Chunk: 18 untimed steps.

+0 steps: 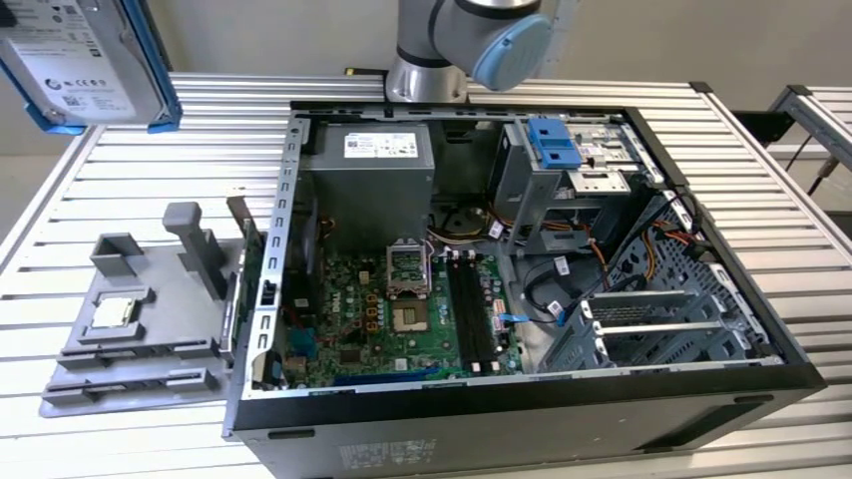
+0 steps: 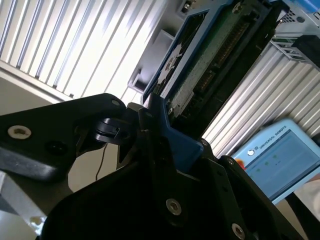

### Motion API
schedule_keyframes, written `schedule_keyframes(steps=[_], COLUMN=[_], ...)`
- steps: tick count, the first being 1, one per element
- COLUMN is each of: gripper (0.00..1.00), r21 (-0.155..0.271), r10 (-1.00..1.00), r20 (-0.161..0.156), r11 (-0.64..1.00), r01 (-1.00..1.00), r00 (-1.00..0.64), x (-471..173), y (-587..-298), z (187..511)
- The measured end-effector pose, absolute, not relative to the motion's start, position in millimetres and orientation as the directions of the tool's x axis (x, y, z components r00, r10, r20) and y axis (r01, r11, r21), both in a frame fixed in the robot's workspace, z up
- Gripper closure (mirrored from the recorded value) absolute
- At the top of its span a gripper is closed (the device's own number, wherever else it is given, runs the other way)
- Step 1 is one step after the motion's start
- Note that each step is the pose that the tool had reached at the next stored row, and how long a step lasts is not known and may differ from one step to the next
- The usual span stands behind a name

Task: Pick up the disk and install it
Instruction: 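Pick up the disk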

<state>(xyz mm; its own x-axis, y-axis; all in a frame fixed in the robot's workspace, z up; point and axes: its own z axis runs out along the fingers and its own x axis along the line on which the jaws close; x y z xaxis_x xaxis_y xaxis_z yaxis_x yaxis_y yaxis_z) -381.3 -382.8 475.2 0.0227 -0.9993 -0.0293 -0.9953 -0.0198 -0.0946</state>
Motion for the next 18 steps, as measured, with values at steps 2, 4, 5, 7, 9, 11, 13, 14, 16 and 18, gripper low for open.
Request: schedule_keyframes(steps=[2,4,5,7,9,11,13,14,16,18], gripper=[1.0,1.0,1.0,1.0,1.0,1.0,1.0,1.0,1.0,1.0], r21=[-0.095,-0.095,-0.095,-0.095,-0.095,-0.095,-0.095,-0.095,-0.095,-0.095], r10=[-0.999,-0.999,-0.999,-0.999,-0.999,-0.999,-0.999,-0.999,-0.999,-0.999], r20=[-0.029,-0.029,-0.029,-0.029,-0.029,-0.029,-0.029,-0.029,-0.029,-0.029], r11=[-0.02,-0.02,-0.02,-0.02,-0.02,-0.02,-0.02,-0.02,-0.02,-0.02], r01=[-0.995,-0.995,-0.995,-0.995,-0.995,-0.995,-0.995,-0.995,-0.995,-0.995], r00=[0.023,0.023,0.023,0.023,0.023,0.023,0.023,0.023,0.023,0.023], x=[-378,-374,-372,-368,-364,-360,-357,-355,-352,-348], y=[-383,-383,-383,-383,-383,-383,-383,-383,-383,-383], z=[475,475,475,475,475,475,475,475,475,475])
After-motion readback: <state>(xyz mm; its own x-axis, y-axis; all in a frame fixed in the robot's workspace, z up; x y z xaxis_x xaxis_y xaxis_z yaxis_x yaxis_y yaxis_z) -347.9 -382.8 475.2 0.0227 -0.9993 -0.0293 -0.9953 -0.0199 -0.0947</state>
